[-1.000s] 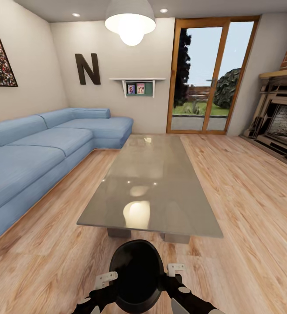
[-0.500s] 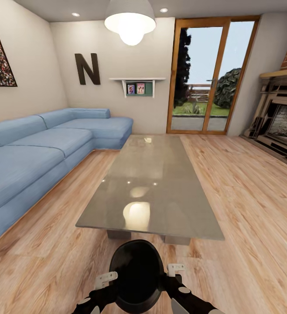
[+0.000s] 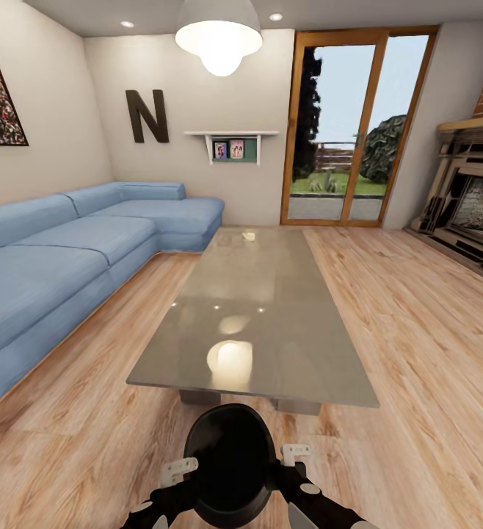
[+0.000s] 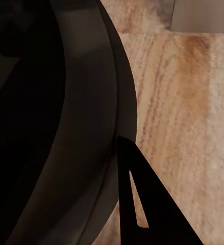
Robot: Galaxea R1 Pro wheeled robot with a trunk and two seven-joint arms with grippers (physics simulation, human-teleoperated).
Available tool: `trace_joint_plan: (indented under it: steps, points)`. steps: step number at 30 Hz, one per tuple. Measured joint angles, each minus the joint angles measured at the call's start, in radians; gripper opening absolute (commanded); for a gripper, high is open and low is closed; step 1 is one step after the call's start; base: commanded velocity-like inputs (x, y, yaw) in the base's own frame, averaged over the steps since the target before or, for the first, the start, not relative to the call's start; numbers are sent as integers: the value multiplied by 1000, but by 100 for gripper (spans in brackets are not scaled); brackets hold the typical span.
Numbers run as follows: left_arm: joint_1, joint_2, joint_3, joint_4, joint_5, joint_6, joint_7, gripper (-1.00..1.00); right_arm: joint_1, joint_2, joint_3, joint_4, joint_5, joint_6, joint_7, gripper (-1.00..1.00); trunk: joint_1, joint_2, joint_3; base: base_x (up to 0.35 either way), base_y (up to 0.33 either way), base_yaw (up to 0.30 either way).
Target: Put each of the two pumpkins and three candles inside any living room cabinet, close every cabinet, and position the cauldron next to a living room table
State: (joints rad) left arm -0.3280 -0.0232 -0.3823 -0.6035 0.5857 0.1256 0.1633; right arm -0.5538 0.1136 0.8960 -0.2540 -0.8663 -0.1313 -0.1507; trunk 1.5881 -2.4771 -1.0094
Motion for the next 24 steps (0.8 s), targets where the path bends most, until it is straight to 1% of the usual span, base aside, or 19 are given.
trace_joint_plan:
  steps: [4, 7, 16, 24]
  points:
    - [0, 0, 1, 0, 0, 0, -1, -100, 0, 0, 0, 0, 0, 0, 0, -100, 0, 0, 0, 0, 0, 0]
    - [1, 1, -1, -1, 1, 0, 0, -100, 0, 0, 0, 0, 0, 1, 0, -100, 11, -21, -9, 0, 0, 0]
    - [0, 0, 0, 0, 1, 1, 0, -100, 0, 0, 0, 0, 0, 2, 0, -100, 16, -24, -44, 0, 0, 0]
    - [1, 0, 2, 0, 0, 1, 0, -100, 0, 0, 0, 0, 0, 2, 0, -100, 16, -24, -44, 0, 0, 0]
